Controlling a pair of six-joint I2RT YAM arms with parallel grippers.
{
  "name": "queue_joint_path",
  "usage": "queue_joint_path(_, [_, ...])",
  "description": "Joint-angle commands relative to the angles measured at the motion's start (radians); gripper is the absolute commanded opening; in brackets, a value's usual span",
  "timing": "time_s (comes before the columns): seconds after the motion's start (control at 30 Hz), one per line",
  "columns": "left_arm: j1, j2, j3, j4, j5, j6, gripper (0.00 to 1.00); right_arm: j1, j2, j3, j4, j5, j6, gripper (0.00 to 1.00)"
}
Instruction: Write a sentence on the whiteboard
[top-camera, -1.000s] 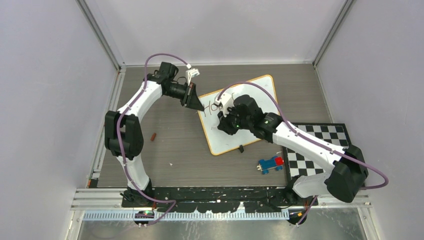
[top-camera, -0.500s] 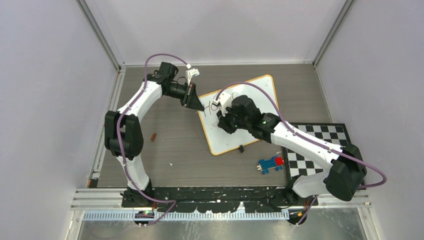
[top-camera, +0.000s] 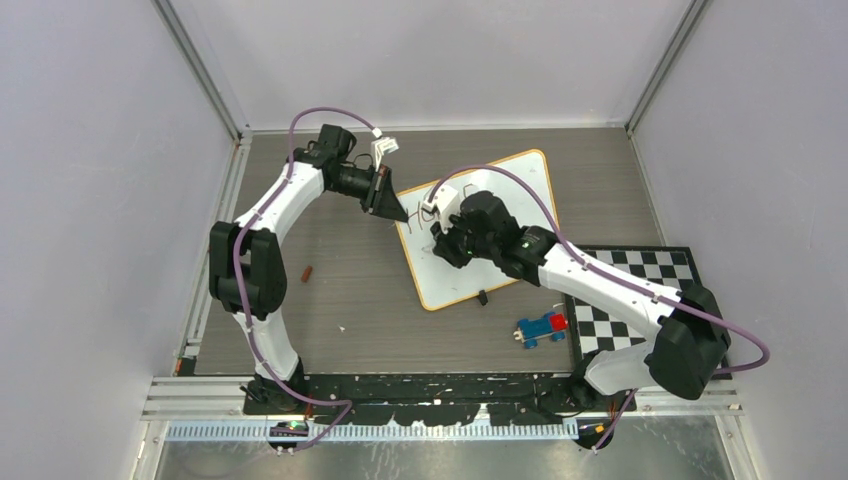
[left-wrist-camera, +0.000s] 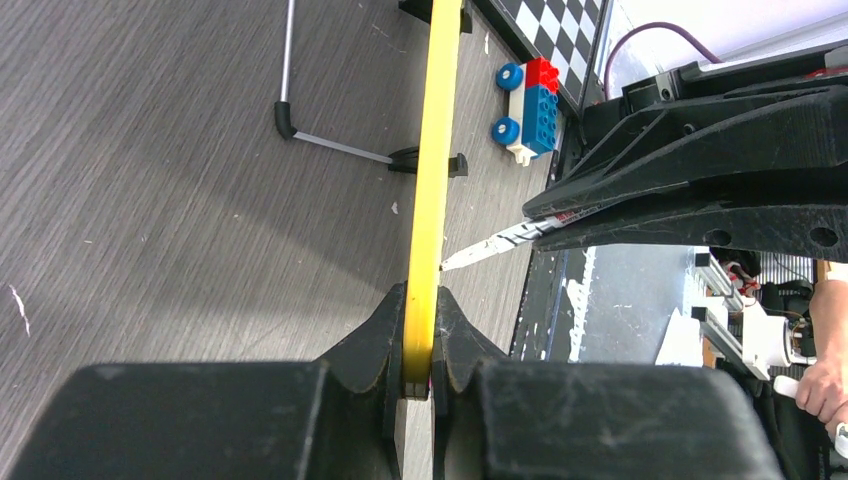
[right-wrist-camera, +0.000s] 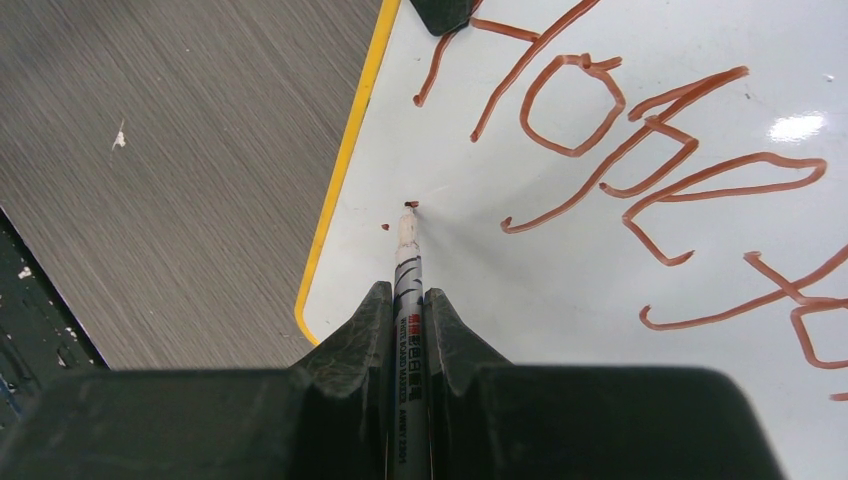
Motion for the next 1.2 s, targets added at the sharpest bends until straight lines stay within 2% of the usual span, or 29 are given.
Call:
queue_joint_path(0.0, [0.006, -0.033, -0.014, 0.033, -0.063, 0.018, 0.0, 0.005, 0.006, 0.021, 0.04, 0.007, 0.001, 0.0])
queue_joint_path(0.83, [0.006, -0.038, -0.012, 0.02, -0.075, 0.029, 0.0, 0.036, -0.024, -0.095, -0.007, -0.049, 0.037, 0.0])
queue_joint_path(1.17, [0.006, -0.036, -0.012, 0.019, -0.075, 0.029, 0.0, 0.039, -0.039, -0.06, 0.006, -0.027, 0.043, 0.0])
